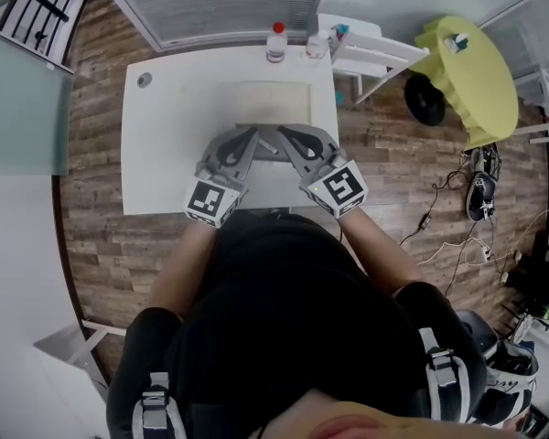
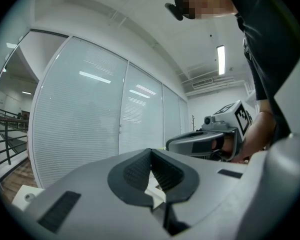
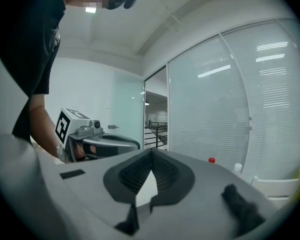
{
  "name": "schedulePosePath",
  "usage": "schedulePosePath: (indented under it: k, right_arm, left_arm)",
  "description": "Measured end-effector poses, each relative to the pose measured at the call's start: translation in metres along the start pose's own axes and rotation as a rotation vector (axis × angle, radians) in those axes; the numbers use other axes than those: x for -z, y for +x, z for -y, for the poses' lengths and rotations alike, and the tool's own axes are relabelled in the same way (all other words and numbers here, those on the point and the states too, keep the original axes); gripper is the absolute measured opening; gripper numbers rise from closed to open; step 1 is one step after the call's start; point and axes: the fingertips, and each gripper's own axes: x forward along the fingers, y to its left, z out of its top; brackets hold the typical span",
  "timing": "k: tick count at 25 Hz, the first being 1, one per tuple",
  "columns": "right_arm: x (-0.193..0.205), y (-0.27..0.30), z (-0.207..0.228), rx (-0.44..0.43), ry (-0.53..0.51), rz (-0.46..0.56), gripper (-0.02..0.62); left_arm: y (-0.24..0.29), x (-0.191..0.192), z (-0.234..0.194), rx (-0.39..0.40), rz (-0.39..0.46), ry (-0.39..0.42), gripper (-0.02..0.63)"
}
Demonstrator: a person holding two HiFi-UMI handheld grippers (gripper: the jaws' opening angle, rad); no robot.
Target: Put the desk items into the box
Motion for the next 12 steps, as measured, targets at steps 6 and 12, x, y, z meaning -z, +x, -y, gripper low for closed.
schedulePosePath:
  k: [6, 12]
  right_arm:
    - [-0.0004, -0.0005, 0.0009, 0.007, 0.006, 0.010, 0.015]
    - [-0.0029, -0.0016, -0.0027, 0.006, 0.006, 0.012, 0.015]
  left_arm:
    - [-0.0033, 0.0006, 0.0014, -0.006, -0.002, 0.019, 0.012]
    - [-0.0060, 0.0014, 0.0027, -0.005, 0.002, 0.012, 0.012]
